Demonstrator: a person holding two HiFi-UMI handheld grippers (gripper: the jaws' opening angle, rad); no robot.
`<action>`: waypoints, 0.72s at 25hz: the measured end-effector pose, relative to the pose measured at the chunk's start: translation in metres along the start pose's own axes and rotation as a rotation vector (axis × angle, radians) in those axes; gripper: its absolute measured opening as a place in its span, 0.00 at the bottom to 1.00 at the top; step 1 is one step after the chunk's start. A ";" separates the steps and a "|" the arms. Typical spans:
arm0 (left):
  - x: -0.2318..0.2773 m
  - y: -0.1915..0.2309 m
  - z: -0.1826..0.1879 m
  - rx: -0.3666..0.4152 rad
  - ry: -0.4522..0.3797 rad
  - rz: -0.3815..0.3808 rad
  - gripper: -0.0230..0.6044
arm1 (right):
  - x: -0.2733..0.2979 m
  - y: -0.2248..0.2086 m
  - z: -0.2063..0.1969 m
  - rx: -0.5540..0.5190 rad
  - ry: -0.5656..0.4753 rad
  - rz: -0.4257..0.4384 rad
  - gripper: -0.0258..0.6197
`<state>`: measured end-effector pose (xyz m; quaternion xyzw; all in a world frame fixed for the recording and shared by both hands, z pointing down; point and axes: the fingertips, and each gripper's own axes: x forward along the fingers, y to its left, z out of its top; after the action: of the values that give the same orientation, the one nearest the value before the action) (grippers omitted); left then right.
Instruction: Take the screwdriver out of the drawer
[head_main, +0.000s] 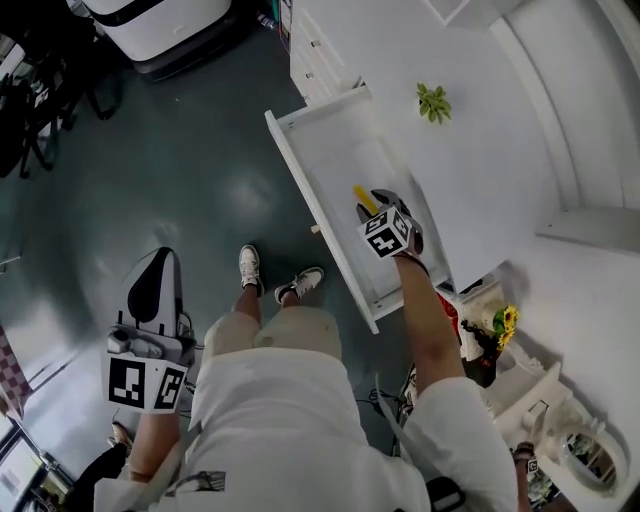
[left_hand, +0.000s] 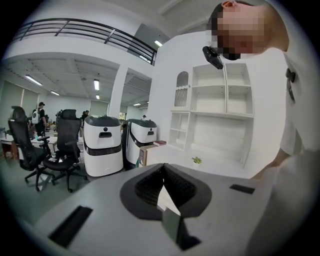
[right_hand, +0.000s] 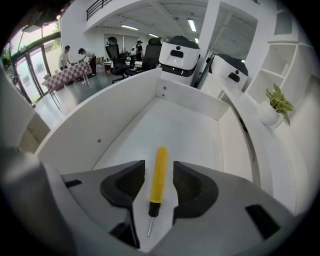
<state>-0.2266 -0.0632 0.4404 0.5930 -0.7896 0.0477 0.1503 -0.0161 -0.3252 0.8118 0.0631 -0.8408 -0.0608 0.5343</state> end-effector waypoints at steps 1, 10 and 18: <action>-0.002 0.002 -0.001 -0.002 0.000 0.003 0.06 | 0.004 0.002 -0.003 0.013 0.021 0.017 0.33; -0.013 0.008 -0.008 -0.024 0.005 -0.002 0.06 | 0.019 0.009 -0.004 0.240 0.105 0.114 0.31; -0.003 -0.001 -0.008 -0.040 0.001 -0.066 0.06 | 0.014 0.008 -0.008 0.360 0.151 0.096 0.18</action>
<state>-0.2230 -0.0584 0.4472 0.6156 -0.7704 0.0272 0.1640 -0.0150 -0.3198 0.8288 0.1218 -0.7978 0.1211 0.5780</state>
